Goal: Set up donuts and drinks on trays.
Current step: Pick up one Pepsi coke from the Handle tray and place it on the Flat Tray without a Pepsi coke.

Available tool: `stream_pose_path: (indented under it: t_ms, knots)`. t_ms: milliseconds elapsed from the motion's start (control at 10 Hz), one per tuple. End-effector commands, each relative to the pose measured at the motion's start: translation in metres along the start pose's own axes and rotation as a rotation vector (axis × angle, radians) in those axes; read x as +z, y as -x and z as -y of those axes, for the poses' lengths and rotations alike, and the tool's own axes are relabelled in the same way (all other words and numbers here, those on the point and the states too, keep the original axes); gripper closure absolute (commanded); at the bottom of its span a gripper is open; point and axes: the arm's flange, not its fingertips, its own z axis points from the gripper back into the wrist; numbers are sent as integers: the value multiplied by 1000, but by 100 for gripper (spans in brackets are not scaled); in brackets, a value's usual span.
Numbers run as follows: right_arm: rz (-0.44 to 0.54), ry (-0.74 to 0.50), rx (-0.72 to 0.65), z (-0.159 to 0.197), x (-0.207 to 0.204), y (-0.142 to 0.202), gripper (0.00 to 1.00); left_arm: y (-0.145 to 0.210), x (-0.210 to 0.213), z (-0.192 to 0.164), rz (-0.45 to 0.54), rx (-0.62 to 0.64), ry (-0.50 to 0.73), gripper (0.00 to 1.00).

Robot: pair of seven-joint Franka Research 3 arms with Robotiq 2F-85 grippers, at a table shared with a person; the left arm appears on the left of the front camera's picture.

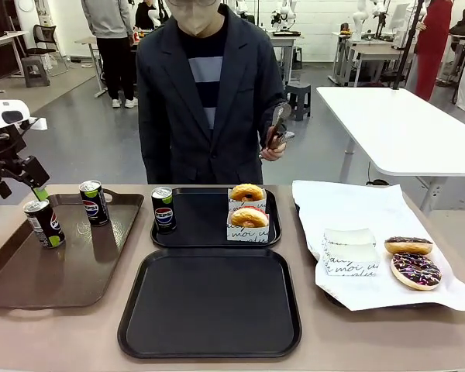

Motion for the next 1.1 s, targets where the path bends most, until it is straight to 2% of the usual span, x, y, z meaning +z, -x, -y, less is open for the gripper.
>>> stream_pose_path:
  t_ms: [0,300,500,800,1000]
  knots:
    - [1,-6,8,-1,0,0,0,-23,-7,-5,-11,25,18,0]
    - [1,-6,8,-1,0,0,0,-46,-26,-2,-76,46,34,0]
    - [1,-6,8,-1,0,0,0,-49,-38,0,-114,51,17,0]
    - [1,-6,8,-1,0,0,0,-46,-57,-3,-132,99,56,0]
    - [1,-6,8,-1,0,0,0,-32,-61,-4,-106,96,57,0]
